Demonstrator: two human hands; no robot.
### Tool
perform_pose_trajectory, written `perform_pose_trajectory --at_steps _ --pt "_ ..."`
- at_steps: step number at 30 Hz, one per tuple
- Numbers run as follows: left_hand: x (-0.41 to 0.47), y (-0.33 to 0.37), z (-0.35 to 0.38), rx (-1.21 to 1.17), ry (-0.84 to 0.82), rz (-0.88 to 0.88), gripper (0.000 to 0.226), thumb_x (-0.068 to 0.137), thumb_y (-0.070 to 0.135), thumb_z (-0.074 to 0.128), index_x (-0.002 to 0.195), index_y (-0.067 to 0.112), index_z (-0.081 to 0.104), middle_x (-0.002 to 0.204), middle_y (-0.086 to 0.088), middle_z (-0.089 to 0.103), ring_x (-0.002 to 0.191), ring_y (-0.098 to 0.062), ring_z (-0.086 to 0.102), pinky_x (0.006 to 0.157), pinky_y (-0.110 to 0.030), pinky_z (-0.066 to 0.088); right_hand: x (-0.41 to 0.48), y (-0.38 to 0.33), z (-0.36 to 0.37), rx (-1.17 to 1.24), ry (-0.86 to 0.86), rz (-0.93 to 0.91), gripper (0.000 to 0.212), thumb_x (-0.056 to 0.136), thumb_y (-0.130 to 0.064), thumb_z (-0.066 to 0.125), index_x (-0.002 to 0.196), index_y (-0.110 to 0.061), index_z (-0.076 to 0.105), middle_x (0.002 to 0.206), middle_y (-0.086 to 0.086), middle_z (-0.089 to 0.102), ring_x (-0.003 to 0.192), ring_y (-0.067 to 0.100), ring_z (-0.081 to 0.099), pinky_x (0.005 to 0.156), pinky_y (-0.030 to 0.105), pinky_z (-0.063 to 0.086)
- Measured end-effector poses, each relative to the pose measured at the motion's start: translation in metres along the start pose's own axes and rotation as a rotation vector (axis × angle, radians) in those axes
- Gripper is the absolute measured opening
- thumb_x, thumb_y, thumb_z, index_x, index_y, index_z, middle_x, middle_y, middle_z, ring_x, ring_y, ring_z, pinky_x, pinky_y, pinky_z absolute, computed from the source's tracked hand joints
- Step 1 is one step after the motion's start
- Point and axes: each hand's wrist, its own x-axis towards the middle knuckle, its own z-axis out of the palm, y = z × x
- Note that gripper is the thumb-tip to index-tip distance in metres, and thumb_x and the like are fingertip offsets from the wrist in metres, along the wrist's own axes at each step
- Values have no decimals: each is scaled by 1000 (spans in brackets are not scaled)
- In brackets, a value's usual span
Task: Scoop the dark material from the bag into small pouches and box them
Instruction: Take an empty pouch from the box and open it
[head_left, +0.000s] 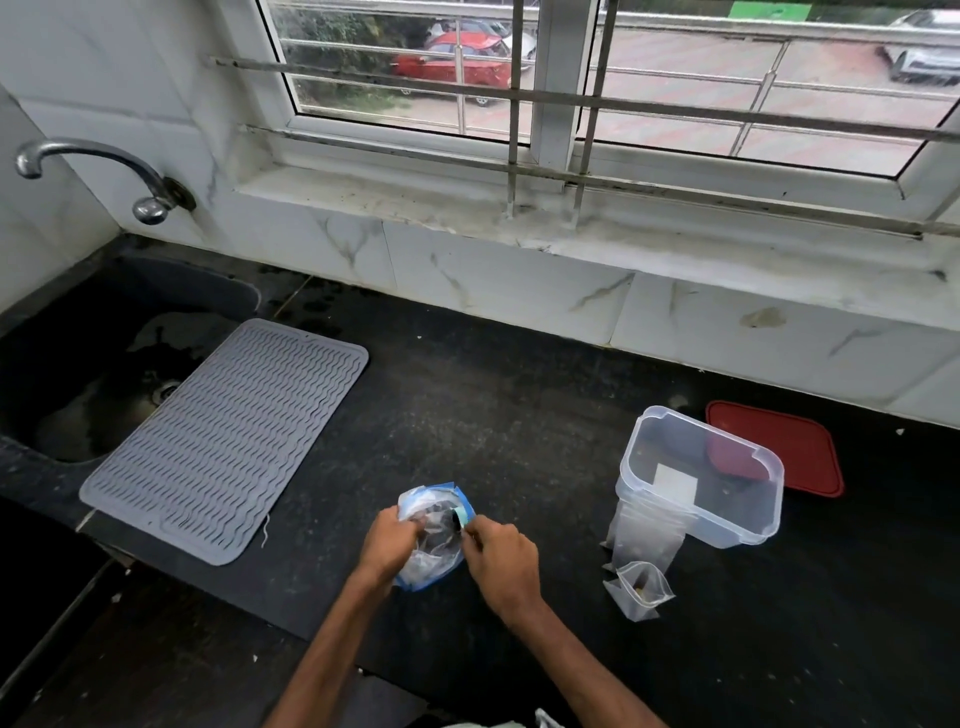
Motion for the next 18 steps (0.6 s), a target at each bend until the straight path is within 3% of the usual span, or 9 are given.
perform_pose_trajectory --at_steps 3,7,9,18 --pt "0 1 -1 63 4 55 22 86 3 58 101 15 69 90 -7 74 85 -24 70 85 -43 57 -1 2 3 157 -21 123 15 96 -36 56 96 -26 68 84 -8 72 75 6 66 71 26 54" --pt "0 0 -2 70 3 150 23 87 6 64 109 14 61 100 -7 70 91 -24 68 83 -39 56 0 4 5 564 -126 310 10 96 -27 62 90 -22 69 60 1 67 45 7 57 49 26 48" --pt "-1 -4 -5 -7 -44 157 29 84 4 69 111 12 61 102 -11 71 92 -25 69 81 -39 57 -1 6 5 715 -159 352 11 96 -20 61 92 -15 70 56 2 65 39 10 51 43 28 43" --pt "4 -15 -9 -64 -96 218 62 67 -16 77 121 8 58 107 -10 70 98 -22 68 85 -34 56 0 0 0 879 -239 412 13 97 -16 60 93 -13 72 62 5 66 44 11 51 47 24 44"
